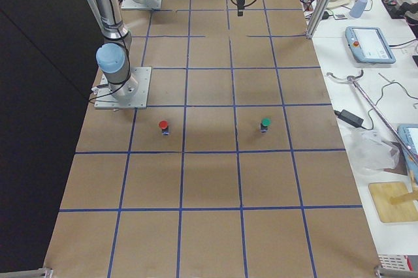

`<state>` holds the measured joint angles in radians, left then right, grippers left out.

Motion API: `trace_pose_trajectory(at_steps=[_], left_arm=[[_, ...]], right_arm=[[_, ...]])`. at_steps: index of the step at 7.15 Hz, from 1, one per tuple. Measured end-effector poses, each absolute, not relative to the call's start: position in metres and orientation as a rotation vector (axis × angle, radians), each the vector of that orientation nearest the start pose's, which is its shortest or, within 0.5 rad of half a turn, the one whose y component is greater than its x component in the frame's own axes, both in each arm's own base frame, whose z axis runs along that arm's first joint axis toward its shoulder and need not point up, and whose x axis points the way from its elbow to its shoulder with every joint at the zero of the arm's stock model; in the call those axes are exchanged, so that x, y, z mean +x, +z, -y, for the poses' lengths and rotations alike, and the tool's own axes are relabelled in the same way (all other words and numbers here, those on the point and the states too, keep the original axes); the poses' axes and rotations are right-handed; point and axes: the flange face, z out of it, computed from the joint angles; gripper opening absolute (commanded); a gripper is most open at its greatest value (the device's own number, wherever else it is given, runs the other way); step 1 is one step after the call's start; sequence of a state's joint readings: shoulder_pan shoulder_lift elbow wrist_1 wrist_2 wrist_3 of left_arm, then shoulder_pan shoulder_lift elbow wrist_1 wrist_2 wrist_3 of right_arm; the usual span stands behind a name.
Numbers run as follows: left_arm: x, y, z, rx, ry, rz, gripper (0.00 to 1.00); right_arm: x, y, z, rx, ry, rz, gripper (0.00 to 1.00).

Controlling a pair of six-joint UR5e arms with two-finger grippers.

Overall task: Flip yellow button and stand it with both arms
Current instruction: 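Close the left gripper on the yellow button's body while the right arm shifts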

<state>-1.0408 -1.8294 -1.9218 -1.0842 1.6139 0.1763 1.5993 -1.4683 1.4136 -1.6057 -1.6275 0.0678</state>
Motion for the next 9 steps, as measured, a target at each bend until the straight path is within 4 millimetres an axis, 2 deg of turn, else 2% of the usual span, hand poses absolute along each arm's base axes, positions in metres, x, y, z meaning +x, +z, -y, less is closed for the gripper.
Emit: trace_pose_trajectory(at_steps=[2, 3, 4, 5, 6, 7, 8, 9], left_arm=[[0.149, 0.238, 0.511, -0.553, 0.2, -3.094, 0.78], [0.149, 0.236, 0.512, -0.557, 0.202, -3.103, 0.78], [0.149, 0.233, 0.513, -0.56, 0.205, -3.11, 0.78], [0.151, 0.231, 0.517, -0.562, 0.203, -3.111, 0.78], [0.153, 0.228, 0.52, -0.562, 0.202, -3.111, 0.78], [0.154, 0.228, 0.522, -0.562, 0.2, -3.11, 0.7], [0.154, 0.228, 0.522, -0.562, 0.198, -3.109, 0.38], [0.154, 0.228, 0.522, -0.562, 0.198, -3.108, 0.16]], right_arm=[[0.135, 0.516, 0.539, 0.09, -0.146, -3.192, 1.0], [0.129, 0.514, 0.539, 0.107, -0.118, -3.193, 1.0], [0.131, 0.512, 0.529, 0.109, -0.028, -3.188, 1.0], [0.134, 0.522, 0.512, 0.104, 0.031, -3.178, 1.0], [0.138, 0.549, 0.489, 0.096, -0.006, -3.167, 1.0], [0.141, 0.567, 0.47, 0.089, -0.028, -3.158, 1.0], [0.142, 0.577, 0.456, 0.085, -0.022, -3.152, 1.0], [0.142, 0.577, 0.453, 0.085, -0.011, -3.15, 1.0]])
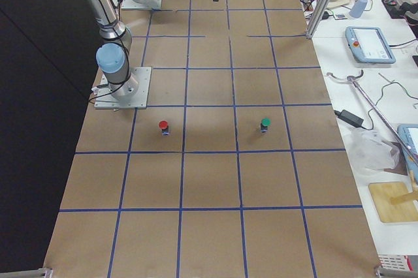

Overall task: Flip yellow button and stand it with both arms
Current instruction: 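Close the left gripper on the yellow button's body while the right arm shifts, then lift the yellow button with the left gripper and carry it toward the right gripper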

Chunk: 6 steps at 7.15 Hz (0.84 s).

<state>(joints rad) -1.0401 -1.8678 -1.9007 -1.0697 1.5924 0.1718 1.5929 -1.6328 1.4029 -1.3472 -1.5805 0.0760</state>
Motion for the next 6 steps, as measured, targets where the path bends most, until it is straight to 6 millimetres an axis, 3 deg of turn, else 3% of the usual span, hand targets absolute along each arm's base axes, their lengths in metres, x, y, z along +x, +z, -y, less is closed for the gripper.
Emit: trace_pose_trajectory(at_steps=[1, 4, 6], left_arm=[[0.154, 0.228, 0.522, -0.561, 0.198, -3.108, 0.02], [0.153, 0.235, 0.522, -0.558, 0.185, -3.112, 0.0], [0.151, 0.253, 0.529, -0.55, 0.16, -3.125, 0.0]], right_arm=[[0.141, 0.574, 0.457, 0.092, 0.002, -3.149, 1.0], [0.141, 0.54, 0.501, 0.095, 0.003, -3.114, 1.0], [0.141, 0.511, 0.533, 0.099, 0.011, -3.121, 1.0]])
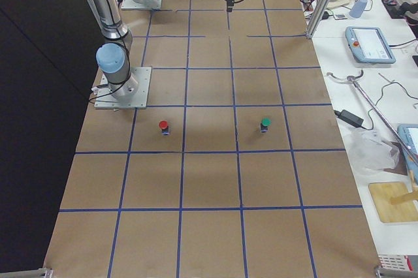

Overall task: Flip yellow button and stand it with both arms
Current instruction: 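Lift the yellow button with the left gripper and carry it toward the right gripper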

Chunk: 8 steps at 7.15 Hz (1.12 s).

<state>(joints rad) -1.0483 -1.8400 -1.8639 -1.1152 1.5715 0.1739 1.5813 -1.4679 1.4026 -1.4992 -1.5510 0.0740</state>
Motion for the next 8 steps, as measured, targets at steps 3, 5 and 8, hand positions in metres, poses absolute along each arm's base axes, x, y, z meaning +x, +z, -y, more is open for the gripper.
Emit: trace_pose_trajectory(at_steps=[3, 5, 8], left_arm=[[0.138, 0.321, 0.564, -0.771, 0.319, -3.266, 0.0], [0.094, 0.368, 0.575, -1.02, 0.574, -3.419, 0.0], [0.005, 0.401, 0.576, -1.295, 0.955, -3.62, 0.0]], right_arm=[[0.141, 0.488, 0.554, 0.097, -0.034, -3.126, 1.0], [0.142, 0.483, 0.561, 0.093, -0.069, -3.12, 1.0], [0.142, 0.494, 0.548, 0.096, -0.07, -3.105, 1.0]])
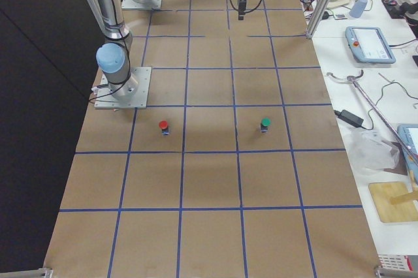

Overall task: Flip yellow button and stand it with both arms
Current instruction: 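Lift the yellow button with the left gripper and carry it toward the right gripper, then move the right gripper to the yellow cap and close on it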

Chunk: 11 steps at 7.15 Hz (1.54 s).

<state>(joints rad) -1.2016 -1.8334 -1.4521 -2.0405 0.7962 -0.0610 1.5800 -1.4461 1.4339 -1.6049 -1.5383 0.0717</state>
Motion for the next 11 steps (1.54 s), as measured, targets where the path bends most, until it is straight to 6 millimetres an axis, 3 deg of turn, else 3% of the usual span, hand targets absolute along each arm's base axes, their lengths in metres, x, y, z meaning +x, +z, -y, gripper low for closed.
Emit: trace_pose_trajectory(at_steps=[3, 5, 8, 11], left_arm=[[-0.081, 0.425, 0.57, 0.734, -0.612, 1.847, 0.0], [-0.122, 0.435, 0.563, 0.727, -0.637, 1.724, 0.0], [-0.143, 0.431, 0.56, 0.75, -0.644, 1.598, 0.01], [-0.157, 0.436, 0.555, 0.785, -0.669, 1.508, 0.01]], right_arm=[[0.134, 0.533, 0.506, 0.183, 0.001, -2.926, 0.99], [0.118, 0.543, 0.499, 0.352, 0.106, -2.596, 1.0], [0.096, 0.523, 0.514, 0.547, 0.197, -1.928, 1.0], [0.107, 0.482, 0.511, 0.599, 0.275, -1.73, 0.99]])
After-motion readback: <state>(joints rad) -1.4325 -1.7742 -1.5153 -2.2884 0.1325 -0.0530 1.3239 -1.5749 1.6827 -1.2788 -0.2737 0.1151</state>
